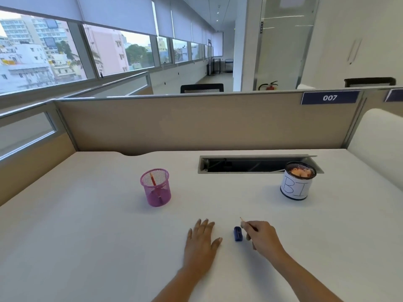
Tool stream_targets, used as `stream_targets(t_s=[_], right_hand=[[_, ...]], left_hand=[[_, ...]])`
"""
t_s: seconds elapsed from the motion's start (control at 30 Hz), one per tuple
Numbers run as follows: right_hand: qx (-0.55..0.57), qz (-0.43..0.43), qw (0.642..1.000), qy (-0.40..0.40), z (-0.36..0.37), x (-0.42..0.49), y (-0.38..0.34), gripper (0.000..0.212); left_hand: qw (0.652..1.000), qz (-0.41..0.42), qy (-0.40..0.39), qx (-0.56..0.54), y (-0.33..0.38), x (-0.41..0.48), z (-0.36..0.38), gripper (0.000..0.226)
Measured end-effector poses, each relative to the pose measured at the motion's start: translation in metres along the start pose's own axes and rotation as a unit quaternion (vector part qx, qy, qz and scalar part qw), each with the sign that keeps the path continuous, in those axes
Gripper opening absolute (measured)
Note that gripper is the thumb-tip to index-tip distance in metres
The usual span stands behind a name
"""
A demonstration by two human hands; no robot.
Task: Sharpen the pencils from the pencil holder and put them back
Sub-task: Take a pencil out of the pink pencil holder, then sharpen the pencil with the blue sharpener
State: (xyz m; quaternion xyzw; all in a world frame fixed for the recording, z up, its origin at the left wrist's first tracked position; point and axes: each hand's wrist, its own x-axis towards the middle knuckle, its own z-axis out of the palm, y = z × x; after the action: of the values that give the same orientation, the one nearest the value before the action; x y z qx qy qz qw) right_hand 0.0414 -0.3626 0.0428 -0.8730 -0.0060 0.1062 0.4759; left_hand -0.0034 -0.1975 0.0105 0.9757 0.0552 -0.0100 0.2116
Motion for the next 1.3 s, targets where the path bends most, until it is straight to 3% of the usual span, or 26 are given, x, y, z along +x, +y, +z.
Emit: stream_targets(t_s=[0.07,0.27,0.43,0.53,0.63,0.7,0.87,1.1,1.2,1.3], right_hand=[[-0.022,0.010,1.000,-0.006,-0.001,-0.007,0.010,0.033],[-0.026,0.035,0.997,-0.058,-0.004,-0.025,0.024,0.025],[-0.092,-0.005,0.994,-0.063,-0.009,-0.035,0.029,0.025],[-0.127,-0.028,0.991,-0.043,-0.009,-0.040,0.033,0.026],[-0.146,-0.032,0.988,-0.027,-0.011,-0.045,0.030,0.027],[-0.147,-0.032,0.988,-0.022,-0.013,-0.048,0.028,0.028],[-0.161,-0.051,0.986,0.000,-0.017,-0.048,0.025,0.030],[-0.143,-0.094,0.984,0.042,-0.016,-0.051,0.018,0.026],[-0.120,-0.115,0.983,0.082,-0.017,-0.053,0.015,0.023],[-0.092,-0.146,0.979,0.109,-0.019,-0.052,0.010,0.021]], left_hand=[[0.999,0.041,-0.033,-0.002,0.014,0.004,0.003,0.056],[0.993,0.083,-0.073,-0.039,0.041,0.015,0.010,0.054],[0.989,0.060,-0.045,-0.130,0.051,0.013,0.012,0.030],[0.987,0.047,-0.021,-0.152,0.055,0.012,0.006,0.044],[0.980,0.023,0.011,-0.196,0.052,0.012,0.009,0.029],[0.971,-0.005,0.022,-0.237,0.049,0.012,0.011,0.034],[0.934,-0.045,0.054,-0.350,0.047,0.009,0.005,0.039],[0.906,-0.020,0.041,-0.421,0.051,0.004,-0.006,0.043],[0.890,-0.024,0.034,-0.455,0.053,0.002,-0.010,0.034],[0.809,-0.061,0.021,-0.585,0.059,-0.001,-0.015,0.020]])
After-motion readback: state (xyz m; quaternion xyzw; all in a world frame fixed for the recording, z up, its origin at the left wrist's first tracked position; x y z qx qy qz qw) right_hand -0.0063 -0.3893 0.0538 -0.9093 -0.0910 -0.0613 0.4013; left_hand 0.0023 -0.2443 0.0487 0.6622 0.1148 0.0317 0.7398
